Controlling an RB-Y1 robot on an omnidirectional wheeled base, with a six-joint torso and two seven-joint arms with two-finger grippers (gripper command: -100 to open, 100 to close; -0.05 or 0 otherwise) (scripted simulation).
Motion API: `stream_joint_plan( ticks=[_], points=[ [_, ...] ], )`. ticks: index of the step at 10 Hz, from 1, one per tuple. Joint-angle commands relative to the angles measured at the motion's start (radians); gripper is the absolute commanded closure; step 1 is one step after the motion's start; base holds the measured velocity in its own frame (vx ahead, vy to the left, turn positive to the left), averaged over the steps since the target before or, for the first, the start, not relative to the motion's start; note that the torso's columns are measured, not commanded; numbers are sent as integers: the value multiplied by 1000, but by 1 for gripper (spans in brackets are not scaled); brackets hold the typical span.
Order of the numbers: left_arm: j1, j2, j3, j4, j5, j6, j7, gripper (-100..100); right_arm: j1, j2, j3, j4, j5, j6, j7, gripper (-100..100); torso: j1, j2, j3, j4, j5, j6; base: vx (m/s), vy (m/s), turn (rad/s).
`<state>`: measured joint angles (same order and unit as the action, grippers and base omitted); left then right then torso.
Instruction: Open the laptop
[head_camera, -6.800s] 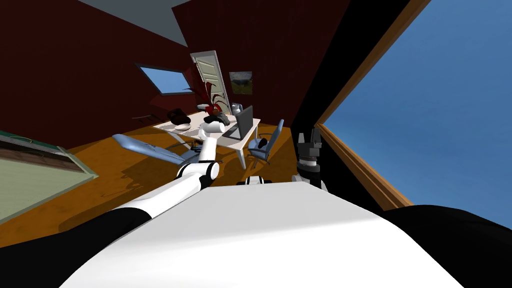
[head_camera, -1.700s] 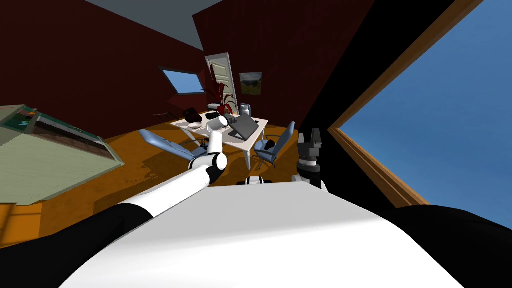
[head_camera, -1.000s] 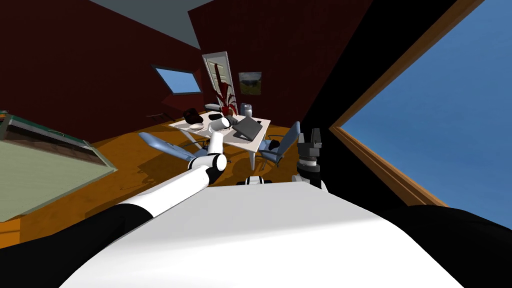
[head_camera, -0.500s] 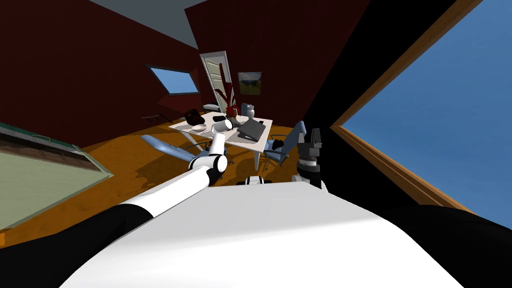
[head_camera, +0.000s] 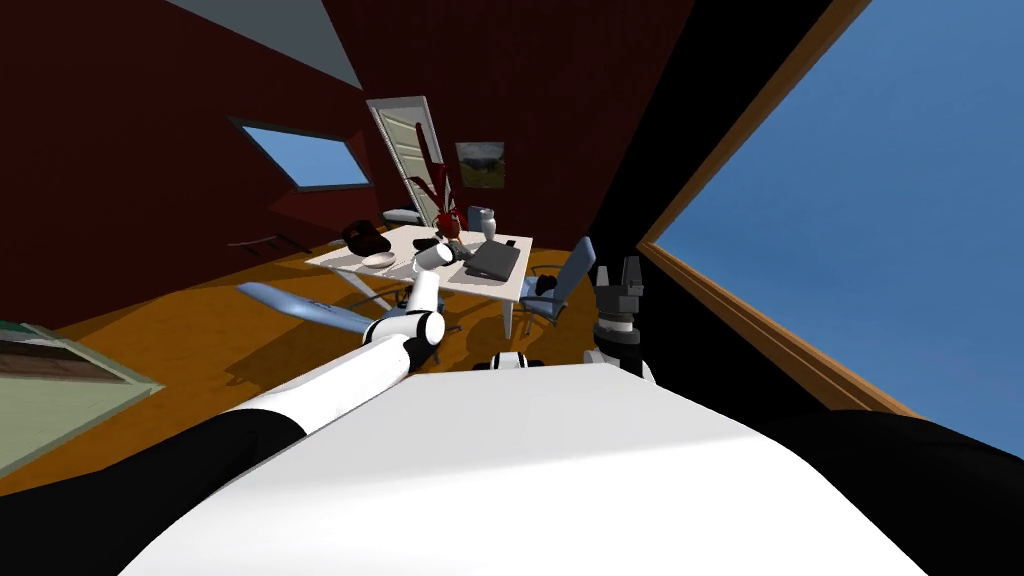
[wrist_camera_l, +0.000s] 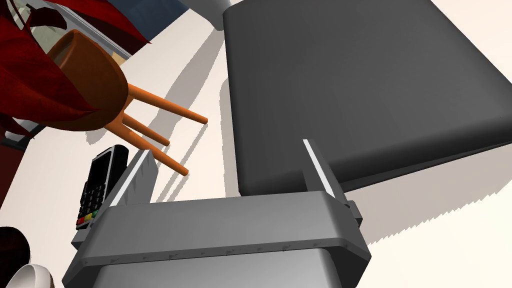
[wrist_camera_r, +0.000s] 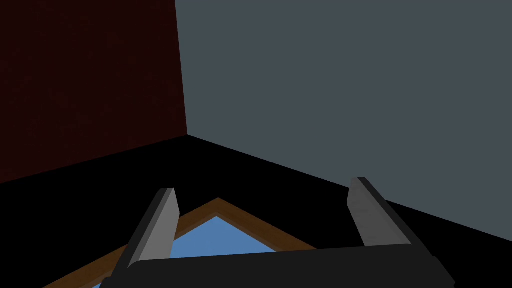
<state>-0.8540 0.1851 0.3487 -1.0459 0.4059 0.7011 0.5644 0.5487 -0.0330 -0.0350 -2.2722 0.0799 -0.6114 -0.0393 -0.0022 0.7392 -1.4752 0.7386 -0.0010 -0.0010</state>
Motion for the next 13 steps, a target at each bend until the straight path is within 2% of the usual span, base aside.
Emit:
stream_joint_plan(
  ticks=[1, 2, 3, 4, 6, 7, 8, 9, 10, 11, 12, 13],
  points=[
    [5, 64, 26, 57, 50, -27, -29, -100, 0, 0, 0, 0, 0, 0, 0, 0, 4, -2, -1, -1, 2, 0, -20, -47, -289],
    [5, 77, 26, 57, 50, -27, -29, -100, 0, 0, 0, 0, 0, 0, 0, 0, 4, -3, -2, -1, 2, 2, -23, -30, -165],
    [22, 112, 48, 81, 92, -33, -55, -100, 0, 0, 0, 0, 0, 0, 0, 0, 4, -2, -1, -1, 1, 0, -38, -51, -280],
    [22, 134, 48, 81, 95, -33, -55, -100, 0, 0, 0, 0, 0, 0, 0, 0, 2, -1, -1, -1, 1, 2, -33, -46, -156],
    [22, 134, 48, 81, 95, -33, -55, -100, 0, 0, 0, 0, 0, 0, 0, 0, 4, -2, -1, -1, 1, 0, -4, -9, 28],
    [39, 179, 71, 105, 138, -40, -80, -100, 0, 0, 0, 0, 0, 0, 0, 0, 4, -3, -2, -1, 2, 1, -15, -30, -257],
    [39, 191, 71, 105, 140, -40, -80, -100, 0, 0, 0, 0, 0, 0, 0, 0, 1, -1, -1, -1, 1, 2, -23, -35, -204],
    [56, 230, 93, 129, 177, -46, -106, -100, 0, 0, 0, 0, 0, 0, 0, 0, 1, -1, -1, 0, 0, 1, -33, -55, -292],
    [56, 249, 93, 129, 185, -46, -106, -100, 0, 0, 0, 0, 0, 0, 0, 0, 0, 0, 0, 0, 0, 1, -31, -54, -151],
    [73, 287, 115, 153, 230, -52, -131, -100, 0, 0, 0, 0, 0, 0, 0, 0, 2, 0, 0, 0, 1, 0, -25, -63, -287],
    [73, 306, 115, 153, 230, -52, -131, -100, 0, 0, 0, 0, 0, 0, 0, 0, 2, -1, -1, -1, 1, 2, -18, -43, -140],
    [90, 347, 138, 176, 275, -59, -157, -100, 0, 0, 0, 0, 0, 0, 0, 0, 3, -2, -1, -1, 1, 0, -27, -50, -269]
  ],
)
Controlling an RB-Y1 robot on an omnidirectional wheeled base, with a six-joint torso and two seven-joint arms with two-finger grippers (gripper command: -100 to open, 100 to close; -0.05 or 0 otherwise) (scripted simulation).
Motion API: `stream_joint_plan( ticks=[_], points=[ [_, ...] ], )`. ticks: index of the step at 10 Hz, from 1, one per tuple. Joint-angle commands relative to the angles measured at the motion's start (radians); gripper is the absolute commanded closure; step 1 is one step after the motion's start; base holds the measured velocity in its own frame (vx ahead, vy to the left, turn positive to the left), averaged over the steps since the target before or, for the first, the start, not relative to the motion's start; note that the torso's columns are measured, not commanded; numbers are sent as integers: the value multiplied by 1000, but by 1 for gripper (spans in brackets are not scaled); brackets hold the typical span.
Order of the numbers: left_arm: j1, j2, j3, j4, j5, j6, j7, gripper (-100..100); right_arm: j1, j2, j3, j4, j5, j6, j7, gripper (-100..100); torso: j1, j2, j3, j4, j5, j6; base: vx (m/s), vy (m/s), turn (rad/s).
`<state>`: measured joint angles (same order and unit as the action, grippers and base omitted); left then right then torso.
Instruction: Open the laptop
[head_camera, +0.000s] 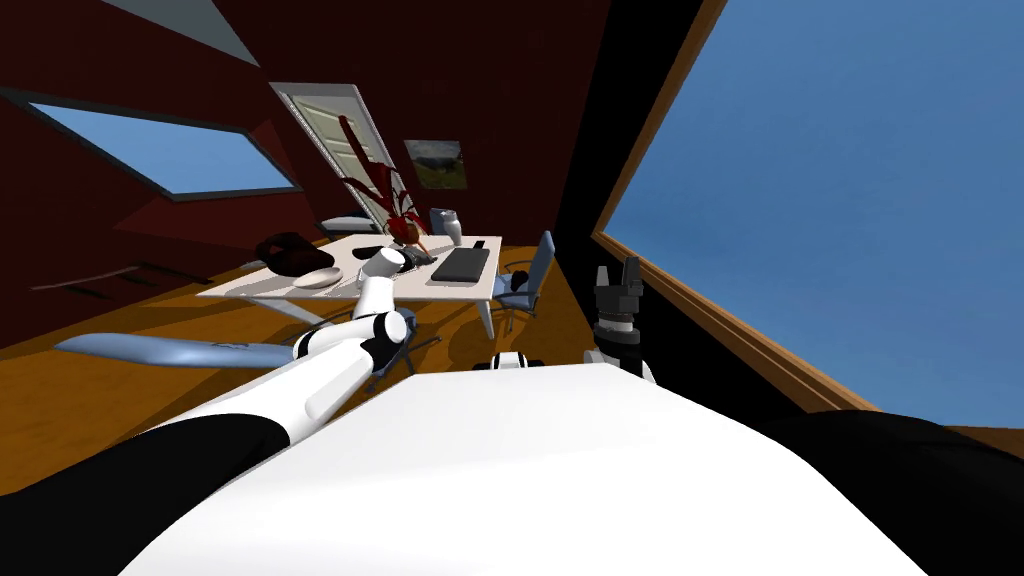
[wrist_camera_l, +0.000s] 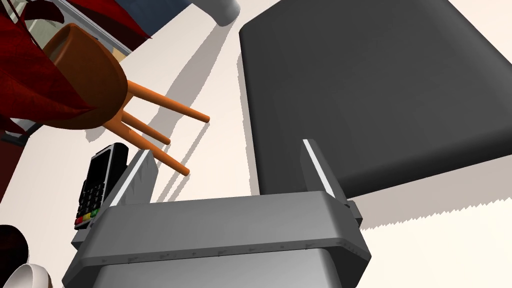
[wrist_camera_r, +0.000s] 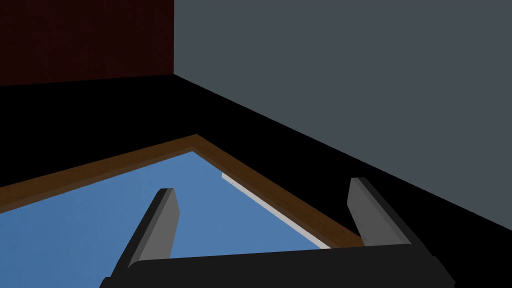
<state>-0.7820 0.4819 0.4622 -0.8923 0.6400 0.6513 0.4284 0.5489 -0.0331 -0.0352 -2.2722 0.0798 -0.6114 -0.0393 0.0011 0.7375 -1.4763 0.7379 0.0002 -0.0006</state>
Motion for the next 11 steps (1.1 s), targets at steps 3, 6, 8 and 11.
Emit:
stream_joint_plan(
  ticks=[3, 6, 8, 11],
  points=[
    [35, 124, 47, 47, 86, -15, -47, -100, 0, 0, 0, 0, 0, 0, 0, 0, -2, 1, 0, 0, 0, 1, -21, -51, -198],
    [42, 169, 64, 84, 130, -29, -78, -100, 0, 0, 0, 0, 0, 0, 0, 0, -1, 0, 0, 0, 0, 0, -14, -44, -160],
    [23, 212, 66, 75, 132, 22, -63, -100, 0, 0, 0, 0, 0, 0, 0, 0, -1, -1, 0, 0, 0, 0, 18, -45, 25],
    [-2, 262, 68, 64, 133, 86, -43, -100, 0, 0, 0, 0, 0, 0, 0, 0, -1, 0, 0, 0, 0, 1, 31, -49, 19]
  ],
)
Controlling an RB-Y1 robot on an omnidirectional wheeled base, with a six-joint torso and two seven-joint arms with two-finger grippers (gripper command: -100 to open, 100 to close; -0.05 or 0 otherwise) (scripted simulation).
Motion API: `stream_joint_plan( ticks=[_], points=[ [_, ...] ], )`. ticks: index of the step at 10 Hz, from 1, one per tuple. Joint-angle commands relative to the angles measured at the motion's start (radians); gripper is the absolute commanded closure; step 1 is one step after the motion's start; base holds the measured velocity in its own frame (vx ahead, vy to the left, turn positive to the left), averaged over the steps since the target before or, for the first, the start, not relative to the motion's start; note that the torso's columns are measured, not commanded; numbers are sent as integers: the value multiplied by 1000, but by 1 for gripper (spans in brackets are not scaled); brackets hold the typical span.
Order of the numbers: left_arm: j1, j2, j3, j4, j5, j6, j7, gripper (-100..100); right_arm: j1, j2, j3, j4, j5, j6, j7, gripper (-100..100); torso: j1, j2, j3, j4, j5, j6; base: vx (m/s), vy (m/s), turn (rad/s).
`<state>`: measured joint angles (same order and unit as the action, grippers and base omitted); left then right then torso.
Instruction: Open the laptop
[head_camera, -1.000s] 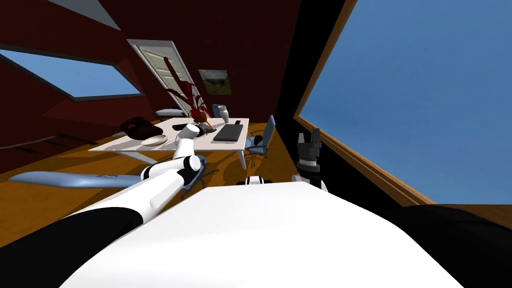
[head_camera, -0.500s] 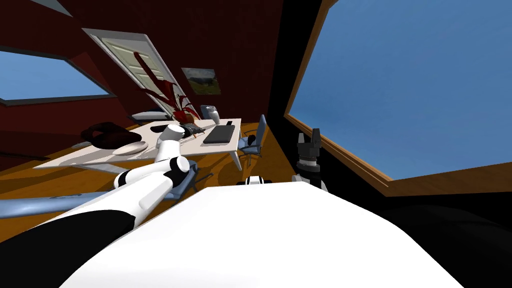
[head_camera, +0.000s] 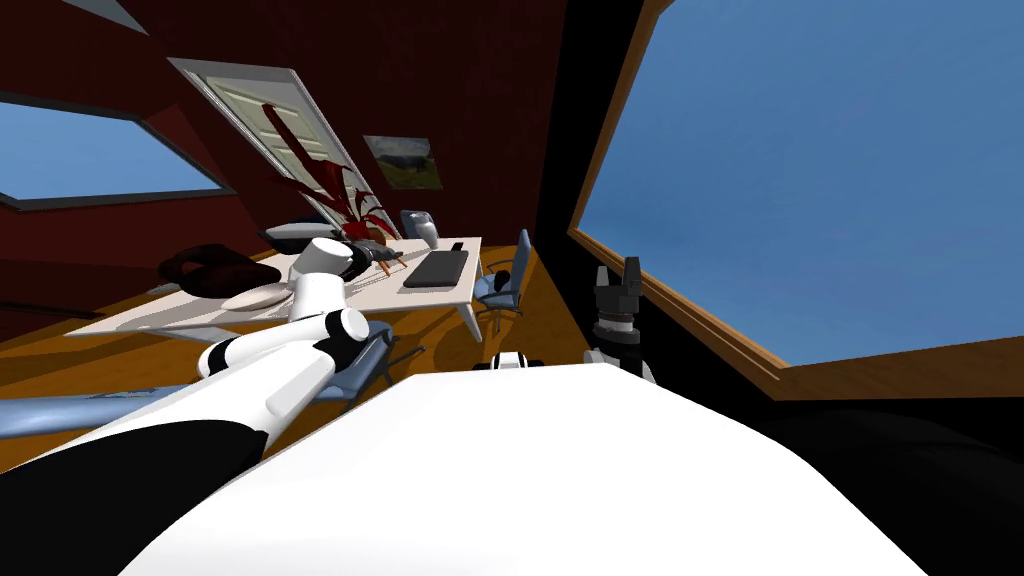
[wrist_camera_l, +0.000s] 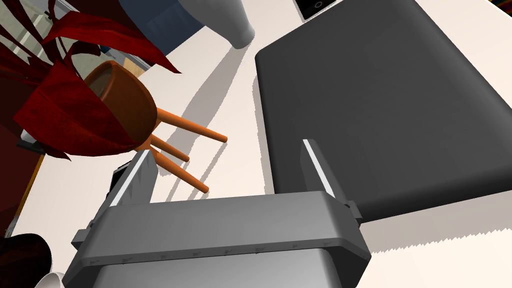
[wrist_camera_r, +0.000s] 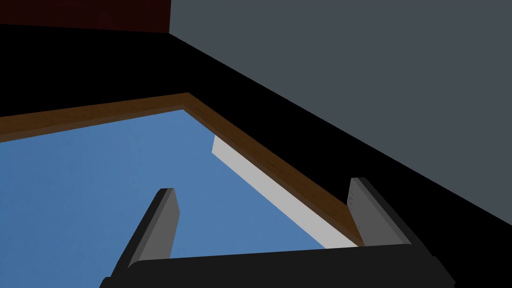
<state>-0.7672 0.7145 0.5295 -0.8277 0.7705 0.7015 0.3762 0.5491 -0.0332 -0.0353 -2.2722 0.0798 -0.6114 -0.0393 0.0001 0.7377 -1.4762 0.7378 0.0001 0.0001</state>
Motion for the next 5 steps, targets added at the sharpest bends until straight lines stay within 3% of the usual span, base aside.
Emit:
stream_joint_plan(
  ticks=[1, 2, 3, 5],
  points=[
    [-22, 40, 1, -3, 3, 49, 13, -100, 0, 0, 0, 0, 0, 0, 0, 0, 0, 1, 0, 0, 0, 0, 28, -49, 18],
    [-12, 30, 1, -13, -1, 42, 16, -100, 0, 0, 0, 0, 0, 0, 0, 0, 0, 1, 1, 0, 0, 0, 11, -21, 5],
    [-12, 31, 1, -15, -2, 46, 19, 0, 0, 0, 0, 0, 0, 0, 0, 0, 1, 1, 1, 0, 0, 0, 2, -5, -2],
    [-12, 31, 1, -15, -2, 46, 19, 0, 0, 0, 0, 0, 0, 0, 0, 0, 1, 1, 1, 0, 0, 0, 0, 0, 0]
  ],
)
